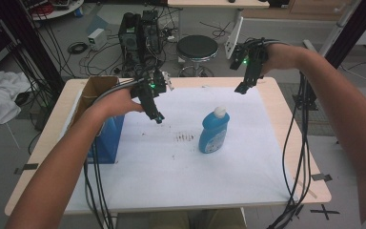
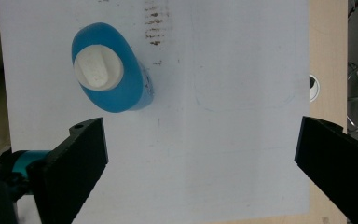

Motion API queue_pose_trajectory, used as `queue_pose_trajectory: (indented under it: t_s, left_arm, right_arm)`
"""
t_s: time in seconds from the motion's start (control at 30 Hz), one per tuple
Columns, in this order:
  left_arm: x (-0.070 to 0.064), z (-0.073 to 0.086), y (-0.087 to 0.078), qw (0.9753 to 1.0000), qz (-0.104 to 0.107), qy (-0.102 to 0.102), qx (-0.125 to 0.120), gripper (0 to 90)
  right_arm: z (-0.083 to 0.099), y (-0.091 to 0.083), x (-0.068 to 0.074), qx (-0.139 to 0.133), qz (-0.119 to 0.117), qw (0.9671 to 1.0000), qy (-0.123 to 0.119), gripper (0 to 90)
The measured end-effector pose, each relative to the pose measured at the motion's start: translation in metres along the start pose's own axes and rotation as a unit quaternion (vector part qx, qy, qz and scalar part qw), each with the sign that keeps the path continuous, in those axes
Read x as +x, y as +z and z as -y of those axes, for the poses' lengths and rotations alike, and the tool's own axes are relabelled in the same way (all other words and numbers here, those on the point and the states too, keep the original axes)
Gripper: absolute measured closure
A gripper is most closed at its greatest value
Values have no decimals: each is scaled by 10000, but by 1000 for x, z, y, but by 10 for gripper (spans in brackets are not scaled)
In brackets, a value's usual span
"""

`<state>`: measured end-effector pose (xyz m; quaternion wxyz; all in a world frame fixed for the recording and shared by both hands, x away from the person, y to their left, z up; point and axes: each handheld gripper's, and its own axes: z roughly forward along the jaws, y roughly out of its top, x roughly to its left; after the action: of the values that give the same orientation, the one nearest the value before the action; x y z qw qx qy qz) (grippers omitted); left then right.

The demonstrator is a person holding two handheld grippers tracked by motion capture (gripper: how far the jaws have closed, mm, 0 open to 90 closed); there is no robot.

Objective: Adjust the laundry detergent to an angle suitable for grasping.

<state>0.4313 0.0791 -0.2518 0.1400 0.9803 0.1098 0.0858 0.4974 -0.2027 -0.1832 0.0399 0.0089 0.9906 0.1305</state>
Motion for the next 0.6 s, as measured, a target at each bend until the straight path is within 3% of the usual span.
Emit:
queue_pose_trajectory:
  t_s: [0.03,0.17,0.2,0.27,0.3,0.37,0.4,0.43,0.53,0.57,0.6]
  left_arm:
    - [-7,-2,1,9999,-19,-103,-114,99]
    - [-16,-4,6,9994,36,-176,-302,99]
    - [-20,-4,9,9986,50,-287,-442,99]
    - [-23,-5,12,9984,73,-270,-494,99]
    - [-26,-4,16,9967,106,-402,-692,99]
    - [-28,-3,20,9959,157,-418,-783,99]
    - [-34,-3,27,9899,139,-794,-1167,99]
    - [-34,0,31,9903,160,-694,-1194,99]
    - [-35,2,35,9892,148,-717,-1271,99]
    - [-37,4,37,9870,122,-762,-1407,99]
    - [-37,4,37,9870,122,-762,-1407,99]
  right_arm:
    - [2,0,1,-5,22,10000,-38,14]
    - [4,-2,3,-2,41,10000,-16,14]
    - [4,-2,3,-43,43,10000,-37,14]
    - [4,-2,5,-32,45,10000,-25,14]
    - [5,-1,5,-32,38,10000,-36,14]
    - [5,1,6,-52,39,10000,-21,14]
    - [5,1,7,-4,30,10000,-31,14]
    - [4,1,7,2,34,10000,-27,14]
    - [4,0,7,-2,41,10000,13,14]
    - [3,1,7,-19,31,10000,-40,14]
    - [3,1,7,-19,31,10000,-40,14]
